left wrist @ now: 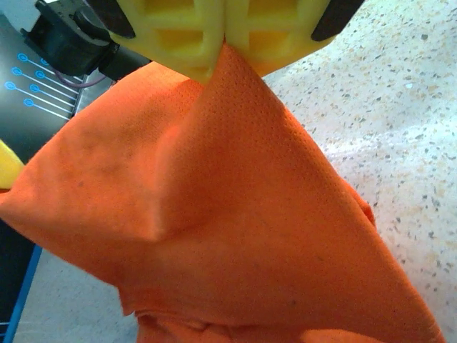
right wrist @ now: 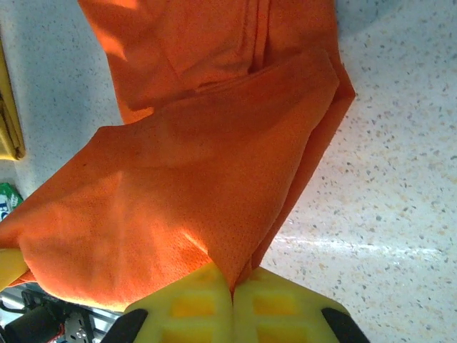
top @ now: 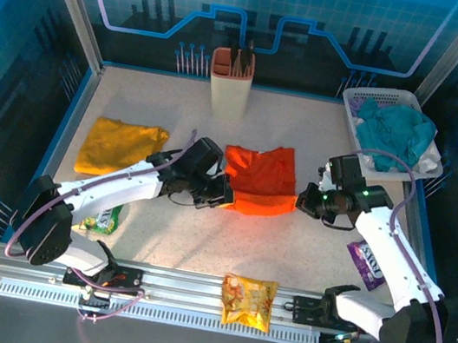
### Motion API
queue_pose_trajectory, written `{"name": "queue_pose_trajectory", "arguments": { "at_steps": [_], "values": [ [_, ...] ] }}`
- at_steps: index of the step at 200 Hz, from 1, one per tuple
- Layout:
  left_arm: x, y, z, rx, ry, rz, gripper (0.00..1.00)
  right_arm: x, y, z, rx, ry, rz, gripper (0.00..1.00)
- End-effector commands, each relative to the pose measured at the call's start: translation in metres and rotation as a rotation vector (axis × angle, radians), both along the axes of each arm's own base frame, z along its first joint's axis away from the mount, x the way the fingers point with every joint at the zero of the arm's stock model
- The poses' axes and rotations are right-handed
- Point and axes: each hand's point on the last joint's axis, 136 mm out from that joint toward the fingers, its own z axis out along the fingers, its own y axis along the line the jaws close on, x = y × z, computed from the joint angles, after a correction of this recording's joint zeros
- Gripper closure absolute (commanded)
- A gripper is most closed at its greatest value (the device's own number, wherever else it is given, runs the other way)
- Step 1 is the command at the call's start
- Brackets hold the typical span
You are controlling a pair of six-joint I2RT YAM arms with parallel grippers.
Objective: Fold and stack the t-shirts
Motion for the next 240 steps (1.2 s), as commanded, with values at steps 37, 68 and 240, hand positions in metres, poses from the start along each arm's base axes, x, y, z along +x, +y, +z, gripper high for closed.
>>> {"name": "queue_pose_trajectory", "arguments": {
  "at_steps": [37, 68, 240],
  "values": [
    [0.017, 0.000, 0.011, -0.014, -0.005, -0.034, 1.00, 0.024, -0.002, 0.026, 0.027, -0.075, -0.011, 1.00],
    [0.023, 0.000, 0.009, -0.029, 0.002, -0.026, 1.00, 0.025, -0.004, 0.025, 0.033, -0.074, -0.019, 1.00],
    [0.083, 0.004, 0.003, -0.134, 0.025, 0.022, 1.00, 0.090, 0.010, 0.018, 0.104, -0.073, -0.034, 1.00]
  ]
}}
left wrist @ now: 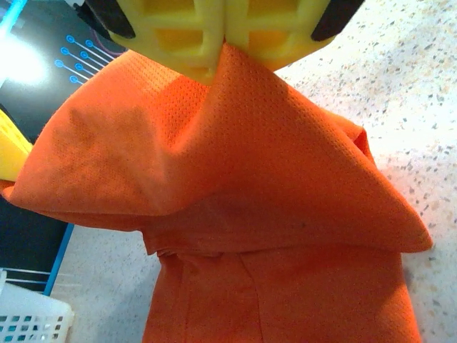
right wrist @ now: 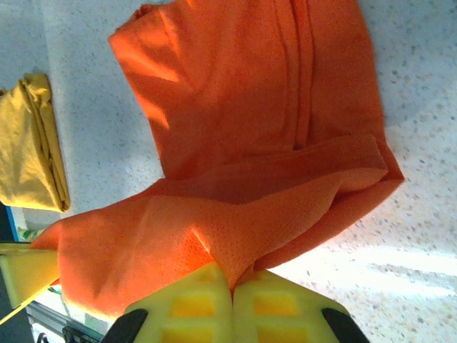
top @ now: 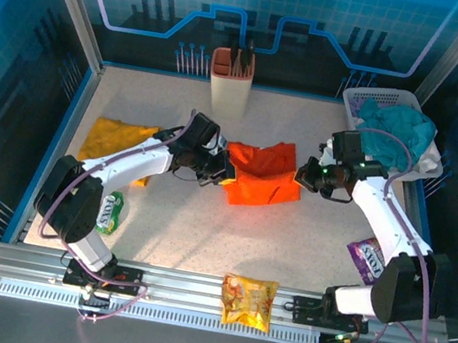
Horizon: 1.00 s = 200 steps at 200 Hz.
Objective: Fold and stack the t-shirts
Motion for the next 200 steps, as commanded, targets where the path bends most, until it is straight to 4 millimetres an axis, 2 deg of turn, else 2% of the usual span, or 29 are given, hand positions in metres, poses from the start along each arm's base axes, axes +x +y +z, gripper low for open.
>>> {"name": "queue_pose_trajectory", "arguments": {
  "at_steps": [1, 60, 105, 141, 200],
  "values": [
    [0.014, -0.006, 0.008, -0.049, -0.020, -0.027, 1.00, 0.017, 0.003, 0.011, 0.034, -0.038, -0.002, 1.00],
    [0.044, -0.002, 0.006, -0.093, -0.024, -0.012, 1.00, 0.044, 0.007, 0.009, 0.072, -0.035, -0.013, 1.00],
    [0.050, -0.005, 0.014, -0.105, -0.039, -0.029, 1.00, 0.049, 0.007, 0.014, 0.074, -0.046, -0.011, 1.00],
    [0.033, 0.000, 0.010, -0.102, -0.029, -0.042, 1.00, 0.028, 0.006, 0.007, 0.077, -0.028, 0.001, 1.00],
    [-0.020, 0.008, -0.009, -0.089, 0.018, -0.041, 1.00, -0.033, 0.000, -0.013, 0.067, 0.034, 0.002, 1.00]
  ]
}}
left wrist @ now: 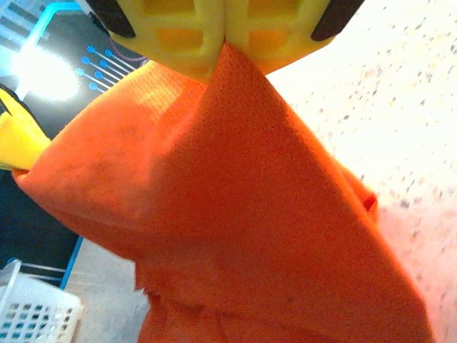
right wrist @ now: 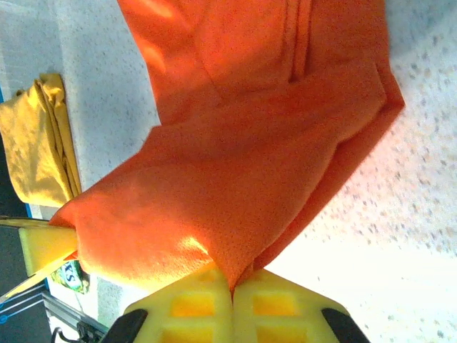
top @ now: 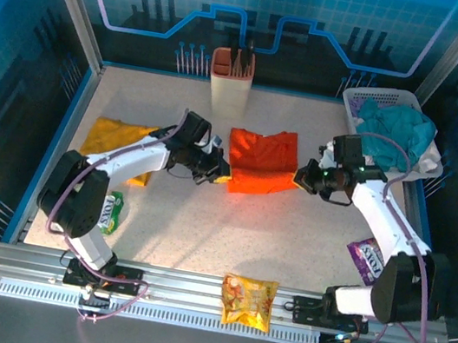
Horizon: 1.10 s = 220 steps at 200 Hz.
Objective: Fold and stack the t-shirts
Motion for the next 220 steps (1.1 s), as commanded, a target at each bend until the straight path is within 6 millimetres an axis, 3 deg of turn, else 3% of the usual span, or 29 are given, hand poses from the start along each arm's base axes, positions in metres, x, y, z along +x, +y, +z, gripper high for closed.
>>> {"name": "queue_pose_trajectory", "arguments": {
  "at_steps": [1, 53, 97, 113, 133, 148, 181, 220],
  "values": [
    [-0.024, -0.004, 0.005, -0.022, -0.014, -0.028, 1.00, -0.027, -0.001, -0.005, 0.011, 0.036, 0.005, 1.00],
    [-0.074, -0.014, -0.020, -0.037, 0.027, -0.040, 1.00, -0.094, -0.012, -0.043, -0.016, 0.151, -0.011, 1.00],
    [-0.103, -0.022, -0.040, -0.041, 0.039, -0.079, 1.00, -0.129, -0.013, -0.062, -0.014, 0.198, -0.026, 1.00],
    [-0.110, -0.020, -0.052, -0.032, 0.063, -0.079, 1.00, -0.136, -0.012, -0.068, -0.010, 0.209, -0.028, 1.00],
    [-0.114, -0.017, -0.058, -0.041, 0.069, -0.063, 0.74, -0.138, -0.012, -0.069, -0.010, 0.218, -0.027, 1.00],
    [-0.116, -0.013, -0.060, -0.042, 0.063, -0.042, 0.62, -0.137, -0.011, -0.067, -0.008, 0.215, -0.030, 1.00],
    [-0.124, -0.005, -0.065, -0.038, 0.066, -0.015, 0.55, -0.135, -0.007, -0.067, 0.016, 0.217, -0.044, 1.00],
    [-0.136, -0.001, -0.077, -0.053, 0.077, 0.028, 0.59, -0.139, -0.009, -0.074, 0.000, 0.227, -0.057, 1.00]
  ]
}}
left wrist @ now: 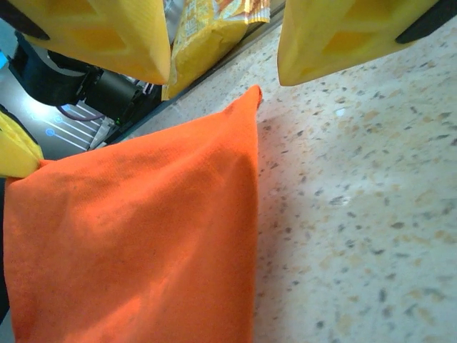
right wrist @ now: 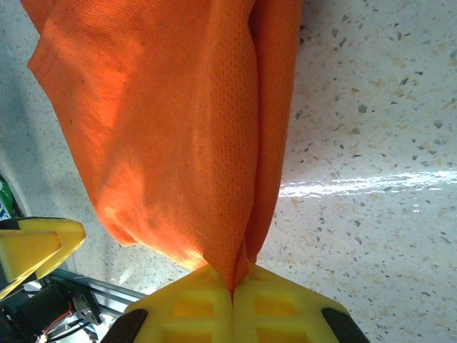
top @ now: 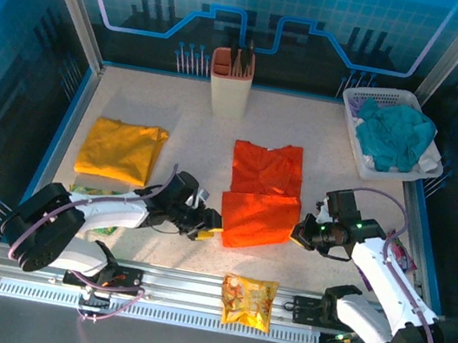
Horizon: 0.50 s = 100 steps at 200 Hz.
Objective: Fold and stack the t-shirts
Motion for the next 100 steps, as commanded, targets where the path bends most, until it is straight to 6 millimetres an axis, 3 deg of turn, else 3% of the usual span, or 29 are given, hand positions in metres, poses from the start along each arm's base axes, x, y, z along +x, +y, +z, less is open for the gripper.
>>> {"name": "queue_pose_trajectory", "arguments": {
  "at_steps": [1, 100],
  "values": [
    [-0.002, -0.001, -0.002, -0.019, -0.012, 0.042, 0.59, -0.008, 0.000, -0.006, -0.002, 0.021, -0.011, 1.00],
    [-0.017, -0.036, -0.026, -0.022, 0.054, 0.081, 0.57, -0.013, -0.001, -0.013, 0.005, 0.033, -0.031, 1.00]
  ]
}}
